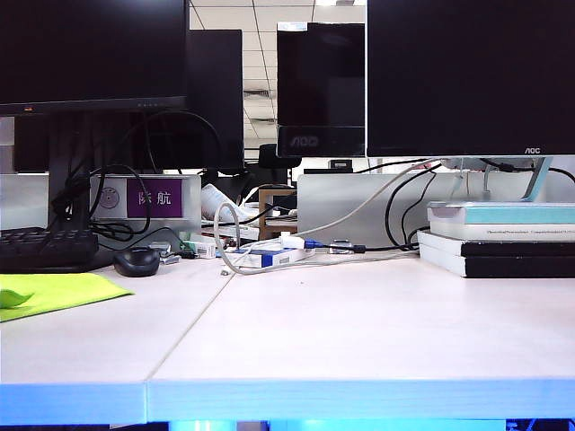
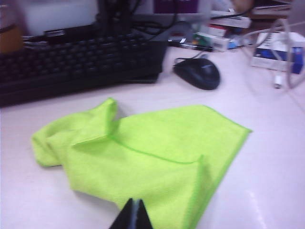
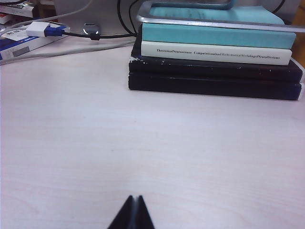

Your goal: Wipe the table from left to right using the rag.

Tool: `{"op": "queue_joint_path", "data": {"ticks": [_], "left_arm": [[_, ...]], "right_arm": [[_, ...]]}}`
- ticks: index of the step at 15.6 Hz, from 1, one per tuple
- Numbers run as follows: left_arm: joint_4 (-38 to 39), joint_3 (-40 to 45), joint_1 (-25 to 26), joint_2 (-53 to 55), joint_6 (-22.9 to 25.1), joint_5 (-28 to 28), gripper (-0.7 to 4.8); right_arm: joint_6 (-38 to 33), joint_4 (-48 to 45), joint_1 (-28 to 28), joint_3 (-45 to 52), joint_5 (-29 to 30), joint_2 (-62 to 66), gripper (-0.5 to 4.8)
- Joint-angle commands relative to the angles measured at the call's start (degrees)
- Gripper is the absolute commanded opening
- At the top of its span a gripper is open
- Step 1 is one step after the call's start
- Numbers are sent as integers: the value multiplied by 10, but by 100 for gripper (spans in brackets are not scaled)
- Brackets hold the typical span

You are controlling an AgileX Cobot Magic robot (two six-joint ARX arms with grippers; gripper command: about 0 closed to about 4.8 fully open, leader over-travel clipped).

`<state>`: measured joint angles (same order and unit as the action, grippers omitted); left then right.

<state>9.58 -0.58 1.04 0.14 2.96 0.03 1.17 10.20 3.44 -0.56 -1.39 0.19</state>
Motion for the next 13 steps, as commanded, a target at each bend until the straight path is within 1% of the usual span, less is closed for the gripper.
{"op": "queue_joint_path", "data": {"ticks": [1, 5, 9, 10, 11, 13], "left_arm": [[7, 1, 0, -1, 0, 14, -5], [6, 1, -4, -1, 0, 32, -5], [5, 1, -7, -1, 0, 12, -5], [0, 1, -7, -1, -7, 13, -5], [-16, 0, -7, -1, -31, 12, -5], [-32, -11, -7, -1, -63, 5, -5]], "right_arm": [[-1, 3, 0, 2, 1, -1, -1], [-1, 3, 0, 2, 1, -1, -1], [-7, -6, 0, 2, 1, -1, -1], [-22, -16, 1, 0, 1, -1, -1], [-37, -16, 1, -10, 0, -1, -1], [-55, -14, 1, -36, 0, -1, -1]]}}
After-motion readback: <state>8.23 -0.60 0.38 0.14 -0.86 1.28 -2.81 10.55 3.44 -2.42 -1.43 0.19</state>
